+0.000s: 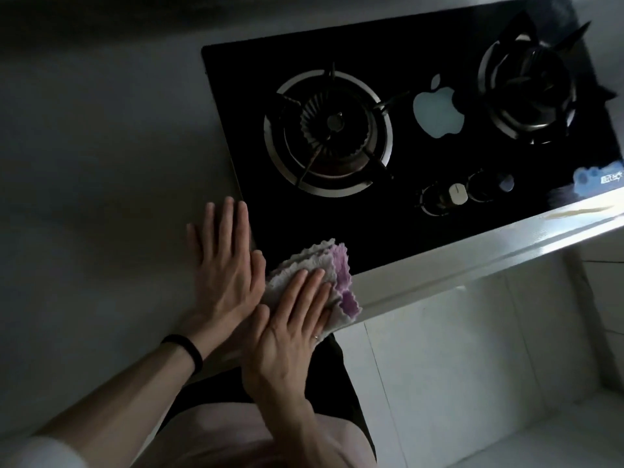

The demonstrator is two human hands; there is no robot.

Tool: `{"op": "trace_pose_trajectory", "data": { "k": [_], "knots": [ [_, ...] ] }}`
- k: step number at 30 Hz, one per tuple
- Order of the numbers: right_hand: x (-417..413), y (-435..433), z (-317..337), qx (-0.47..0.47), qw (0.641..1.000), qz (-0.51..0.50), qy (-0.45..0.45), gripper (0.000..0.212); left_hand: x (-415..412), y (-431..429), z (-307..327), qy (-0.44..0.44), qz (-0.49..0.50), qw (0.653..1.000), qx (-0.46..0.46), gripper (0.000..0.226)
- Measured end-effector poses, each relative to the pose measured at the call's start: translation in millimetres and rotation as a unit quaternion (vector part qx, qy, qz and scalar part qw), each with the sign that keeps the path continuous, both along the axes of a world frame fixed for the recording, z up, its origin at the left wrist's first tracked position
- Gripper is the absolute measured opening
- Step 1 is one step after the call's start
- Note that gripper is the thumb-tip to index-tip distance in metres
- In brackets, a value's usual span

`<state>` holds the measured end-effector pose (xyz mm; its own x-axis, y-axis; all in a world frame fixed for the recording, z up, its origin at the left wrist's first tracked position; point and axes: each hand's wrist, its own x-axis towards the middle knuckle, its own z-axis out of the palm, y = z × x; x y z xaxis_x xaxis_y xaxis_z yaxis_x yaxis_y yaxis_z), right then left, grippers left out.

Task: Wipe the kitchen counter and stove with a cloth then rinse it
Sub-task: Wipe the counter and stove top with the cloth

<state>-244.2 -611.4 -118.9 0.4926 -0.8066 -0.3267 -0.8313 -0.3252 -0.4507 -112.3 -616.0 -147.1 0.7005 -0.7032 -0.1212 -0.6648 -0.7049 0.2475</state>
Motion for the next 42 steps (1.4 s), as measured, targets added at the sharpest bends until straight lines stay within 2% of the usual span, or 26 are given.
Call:
{"op": "trace_pose_trajectory", "data": {
  "k": [2, 7, 11, 16, 19, 21, 24, 26, 32, 38, 42],
  "knots": [
    [-9, -20, -2, -0.005, 1.000, -0.006, 0.005, 0.072, -1, 0, -2, -0.010, -0.001, 1.000, 0.004, 0.075],
    [-37, -135, -10, -0.051, 0.991, -0.114, 0.043, 0.075, -2, 1, -8, -0.027, -0.005, 1.000, -0.006, 0.076],
    [-64, -217, -9, -0.035, 0.987, -0.136, 0.082, 0.080, 0, 3, -8, -0.026, -0.002, 1.000, -0.005, 0.078],
    [-42, -181, -2, -0.038, 0.982, -0.171, 0.076, 0.078, 1, -1, 3, 0.019, 0.003, 1.000, -0.015, 0.081],
    [-34, -108, -1, -0.033, 0.996, -0.062, 0.055, 0.073, -3, -7, 19, 0.057, 0.001, 0.998, -0.008, 0.089],
    [-37, -71, -6, -0.023, 0.998, 0.005, 0.056, 0.074, -15, -18, 33, 0.047, -0.026, 0.999, 0.000, 0.091],
    [-48, -61, -13, -0.031, 0.995, 0.056, 0.078, 0.084, -45, -44, 51, 0.051, -0.077, 0.996, -0.008, 0.086],
    [-58, -75, -15, -0.053, 0.993, 0.066, 0.083, 0.089, -60, -62, 54, 0.070, -0.106, 0.992, -0.005, 0.084],
    [-96, -187, -11, -0.050, 0.993, -0.038, 0.101, 0.074, -68, -92, 27, 0.095, -0.133, 0.986, 0.023, 0.080],
    [-141, -291, -14, -0.062, 0.991, -0.057, 0.105, 0.078, -68, -91, 15, 0.065, -0.132, 0.989, 0.027, 0.083],
    [-148, -312, -9, -0.064, 0.992, -0.058, 0.097, 0.077, -69, -93, 15, 0.039, -0.132, 0.990, 0.035, 0.082]
  ]
}}
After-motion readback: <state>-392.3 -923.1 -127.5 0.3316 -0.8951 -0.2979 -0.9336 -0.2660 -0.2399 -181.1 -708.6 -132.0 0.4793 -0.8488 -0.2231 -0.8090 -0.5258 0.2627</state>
